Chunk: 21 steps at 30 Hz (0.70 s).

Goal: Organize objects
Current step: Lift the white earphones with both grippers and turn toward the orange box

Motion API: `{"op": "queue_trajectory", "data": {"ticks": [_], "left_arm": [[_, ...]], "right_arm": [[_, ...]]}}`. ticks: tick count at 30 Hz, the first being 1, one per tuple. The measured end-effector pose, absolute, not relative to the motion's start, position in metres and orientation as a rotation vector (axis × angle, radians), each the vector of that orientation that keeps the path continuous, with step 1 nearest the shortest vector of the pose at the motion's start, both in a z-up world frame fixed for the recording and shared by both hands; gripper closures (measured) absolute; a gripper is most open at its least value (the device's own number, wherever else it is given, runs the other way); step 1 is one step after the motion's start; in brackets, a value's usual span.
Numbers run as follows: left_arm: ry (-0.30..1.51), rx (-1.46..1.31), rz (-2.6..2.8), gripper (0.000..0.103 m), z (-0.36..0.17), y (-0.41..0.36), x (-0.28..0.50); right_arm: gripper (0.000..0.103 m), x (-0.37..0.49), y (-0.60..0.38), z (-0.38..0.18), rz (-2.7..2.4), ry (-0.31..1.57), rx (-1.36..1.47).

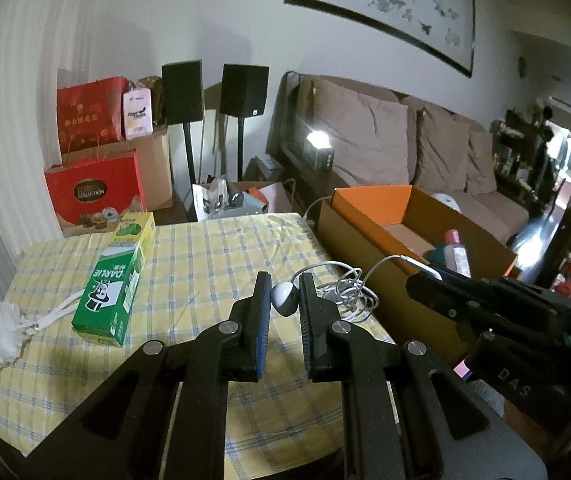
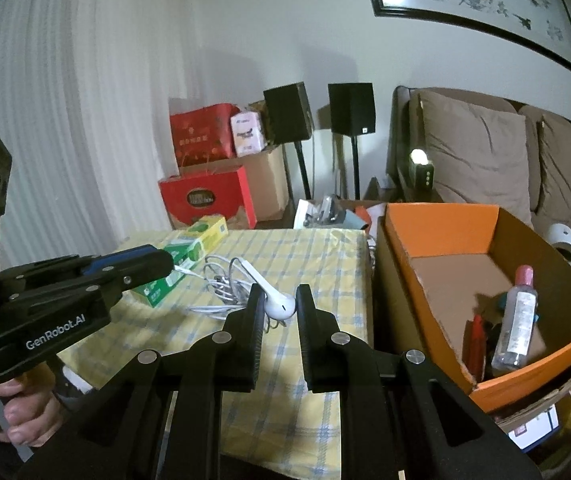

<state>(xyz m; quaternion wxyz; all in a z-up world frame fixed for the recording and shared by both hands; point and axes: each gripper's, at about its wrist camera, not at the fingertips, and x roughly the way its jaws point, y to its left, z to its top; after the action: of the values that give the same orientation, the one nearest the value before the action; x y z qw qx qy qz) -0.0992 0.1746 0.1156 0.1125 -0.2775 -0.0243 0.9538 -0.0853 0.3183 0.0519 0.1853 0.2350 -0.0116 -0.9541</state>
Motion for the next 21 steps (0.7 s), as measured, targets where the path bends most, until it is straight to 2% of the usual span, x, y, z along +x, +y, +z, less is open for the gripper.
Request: {"op": "queue_trajectory", "data": {"ticks": [21], "left_arm": [[-0.037,-0.656,2.837,0.091,0.150,0.180,-0.073]], "right_arm": [[0.088,-0.065,0.326,0.084,-2.707,0.016,0.544]]}}
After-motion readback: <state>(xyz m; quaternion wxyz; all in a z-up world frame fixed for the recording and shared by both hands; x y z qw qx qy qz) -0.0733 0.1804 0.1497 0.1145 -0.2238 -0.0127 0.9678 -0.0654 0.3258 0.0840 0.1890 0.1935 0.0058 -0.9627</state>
